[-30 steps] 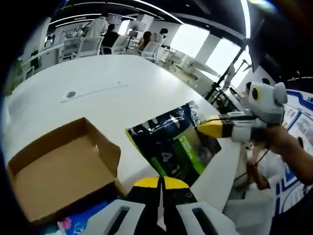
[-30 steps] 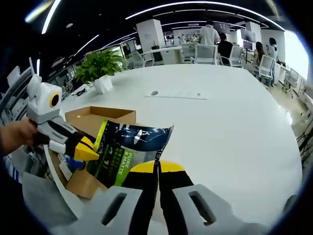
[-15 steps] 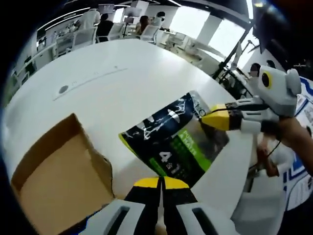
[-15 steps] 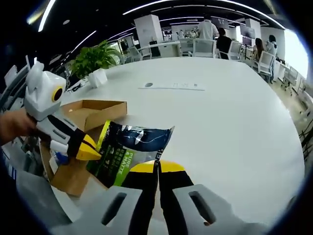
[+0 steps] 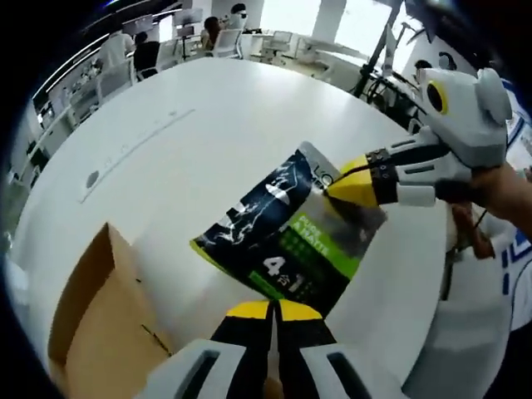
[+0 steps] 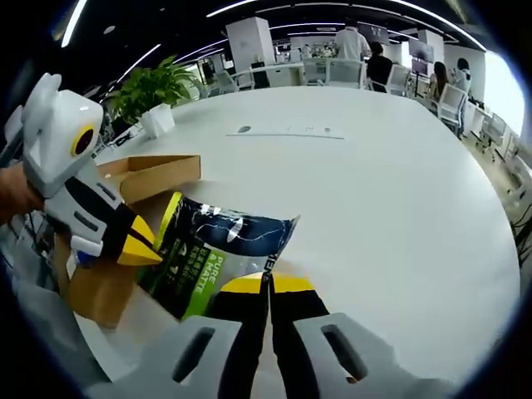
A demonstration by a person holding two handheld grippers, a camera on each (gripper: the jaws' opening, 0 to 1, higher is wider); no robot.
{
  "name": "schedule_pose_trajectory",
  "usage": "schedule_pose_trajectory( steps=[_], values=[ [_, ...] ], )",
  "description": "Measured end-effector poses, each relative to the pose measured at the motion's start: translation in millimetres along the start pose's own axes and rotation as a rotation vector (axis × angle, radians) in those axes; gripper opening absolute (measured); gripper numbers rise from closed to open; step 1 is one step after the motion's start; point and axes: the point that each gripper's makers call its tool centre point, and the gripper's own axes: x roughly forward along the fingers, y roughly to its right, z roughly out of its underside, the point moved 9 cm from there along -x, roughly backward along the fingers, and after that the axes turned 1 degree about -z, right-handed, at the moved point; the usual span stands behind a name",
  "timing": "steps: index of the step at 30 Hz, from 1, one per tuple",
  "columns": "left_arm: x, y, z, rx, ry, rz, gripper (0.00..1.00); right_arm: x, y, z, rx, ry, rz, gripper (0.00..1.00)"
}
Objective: Operate the shoe box by opening the lid, removing the specified soft item, and placing it in the target area until the item is outside and the box remains undamaged.
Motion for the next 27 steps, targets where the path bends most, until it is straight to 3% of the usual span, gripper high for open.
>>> schedule_pose_trajectory(
  steps=[6,12,17,23,27],
  values=[
    [7.4,-1.3,2.1,0.018,-0.023,0.002,0.01,5.4,-0.2,5.9,-0.009,0.005,-0.011,0.00],
    [15.8,0.6,3.1,0.170,-0.066,-0.021,0.02,15.6,3.9,11.1,-0.023,0.000,-0.024,0.00],
    [22.3,2.3,5.0,0.221,-0.084,-0.028,0.02,18.4,3.7,13.9,-0.047,-0.004,-0.024,0.00],
    [25.0,2.4,6.1,0.342,-0.109,-0.053,0.02,22.3,4.2,18.0,-0.056,-0.013,-0.035,0.00],
    [24.9,3.4,5.0,0.371,-0.110,-0.057,0.02,25.7,5.5,19.4,-0.092,-0.014,-0.025,0.01]
  ],
)
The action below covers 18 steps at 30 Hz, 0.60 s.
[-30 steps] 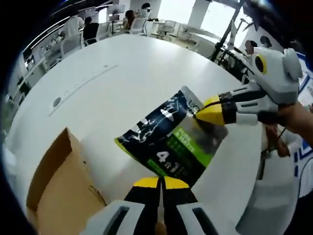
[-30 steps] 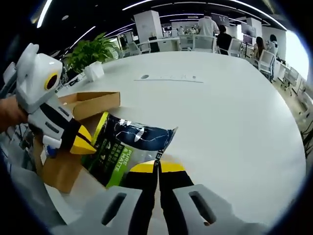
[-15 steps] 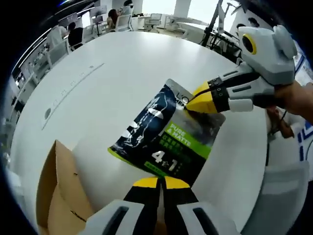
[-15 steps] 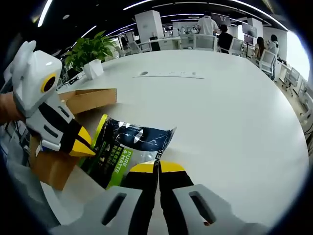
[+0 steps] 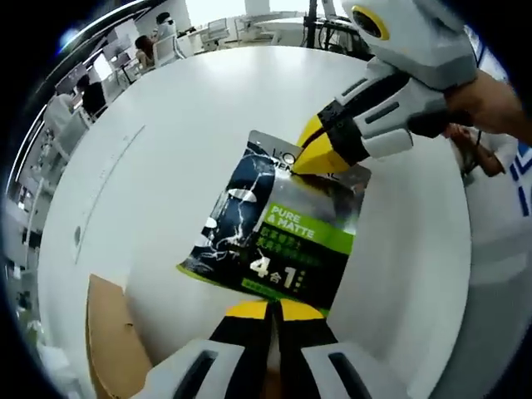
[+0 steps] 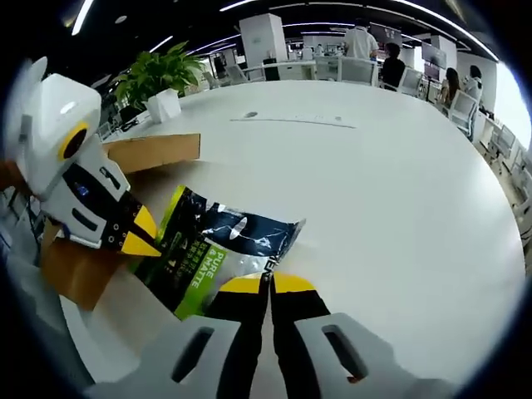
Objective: Operate the shoe box by opening the lid, removing the specified soft item, and placing it in the target area until the item is outside and the box remains undamaged.
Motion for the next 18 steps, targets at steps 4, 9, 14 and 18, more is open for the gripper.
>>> schedule_pose_trajectory(
  steps=[4,9,14,18],
  values=[
    [-1.5,0.1,-0.1,0.037,-0.004,-0.017,0.03,0.4,1.4,-0.9,-0.024,0.005,0.004,0.02],
    [-4.3,3.6,-0.4,0.058,-0.017,-0.025,0.05,1.7,3.5,-2.2,-0.031,0.005,0.005,0.03],
    [-7.7,5.0,-1.3,0.129,-0.042,-0.063,0.08,1.0,2.0,-0.8,-0.038,-0.001,0.006,0.03],
    [-12.8,6.4,-2.1,0.191,-0.057,-0.090,0.12,1.9,2.8,1.4,-0.035,-0.007,0.019,0.03]
  ],
)
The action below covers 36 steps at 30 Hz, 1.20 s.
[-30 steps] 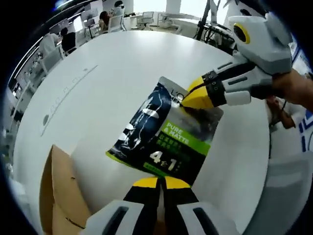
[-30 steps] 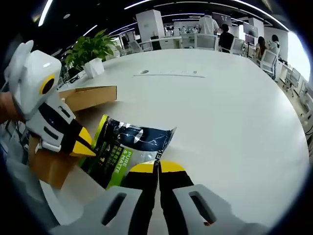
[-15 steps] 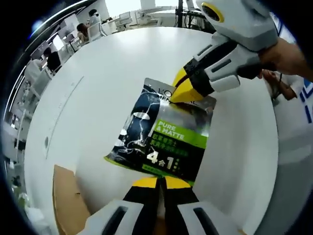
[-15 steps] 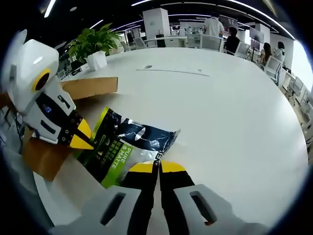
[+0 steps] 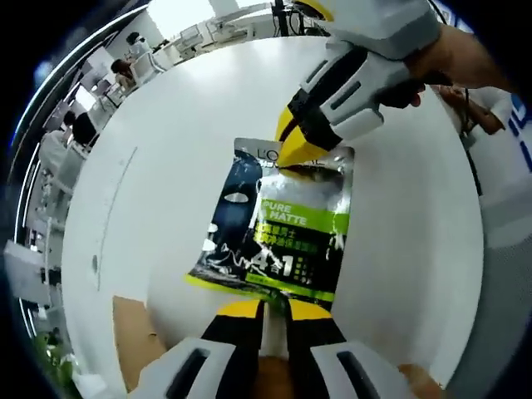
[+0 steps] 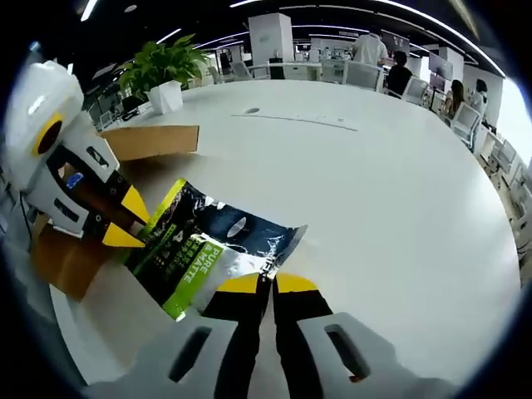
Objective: Operate the shoe box by opening the lid, removing the specified soft item, and placing it in the target area until the item is outside and the box remains undamaged.
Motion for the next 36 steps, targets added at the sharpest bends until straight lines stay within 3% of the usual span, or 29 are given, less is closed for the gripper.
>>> schedule_pose_trajectory(
  steps=[4,9,21,36],
  values=[
    [-8.9,0.5,-1.4,-0.011,0.017,0.002,0.18,0.6,-1.0,-2.0,-0.003,0.001,0.013,0.03],
    [-17.0,-1.0,-8.3,-0.057,0.081,0.013,0.20,2.0,0.5,-2.1,-0.012,-0.003,0.017,0.04],
    [-39.7,2.7,-12.6,-0.134,0.166,0.015,0.25,-7.4,3.1,-2.0,-0.001,0.006,0.031,0.11],
    [-71.8,6.6,0.4,-0.249,0.257,-0.006,0.31,-30.2,-8.3,-5.3,-0.006,0.031,0.038,0.22]
  ],
)
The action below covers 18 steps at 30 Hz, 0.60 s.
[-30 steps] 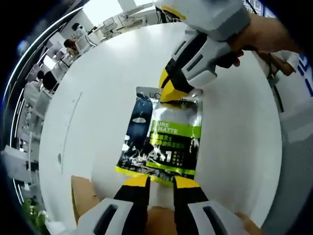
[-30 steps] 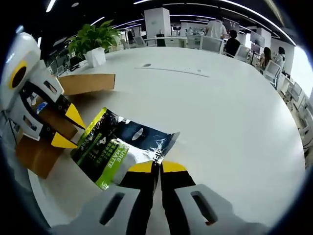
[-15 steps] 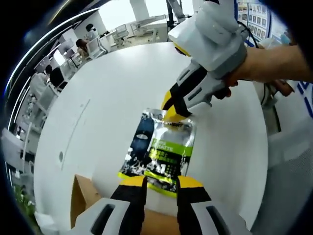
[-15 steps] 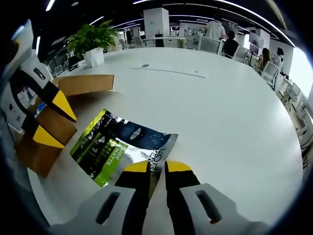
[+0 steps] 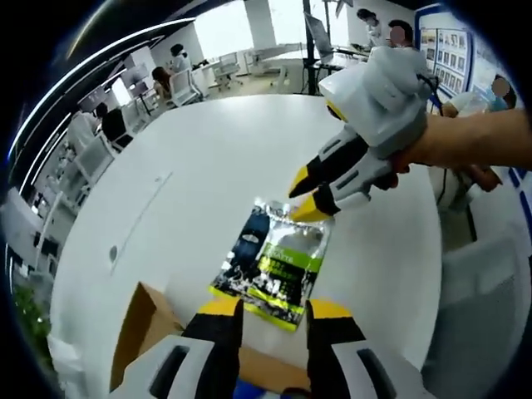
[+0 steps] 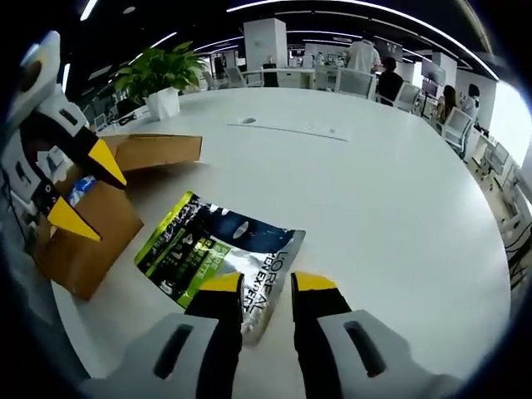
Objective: Operate the shoe box by opening the lid, removing the specified soft item, and placing it in the target area until the item is outside and the box remains undamaged.
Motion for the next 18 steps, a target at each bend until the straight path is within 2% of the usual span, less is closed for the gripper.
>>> schedule_pose_trajectory(
  steps=[9,18],
  values=[
    [-20.2,-0.1,6.5,-0.087,0.075,0.013,0.33,-22.9,-7.5,-5.7,-0.004,0.010,0.007,0.31],
    [-41.2,-3.7,22.9,-0.124,0.101,-0.011,0.33,-41.7,-19.2,-13.3,-0.051,0.031,0.008,0.34]
  ],
)
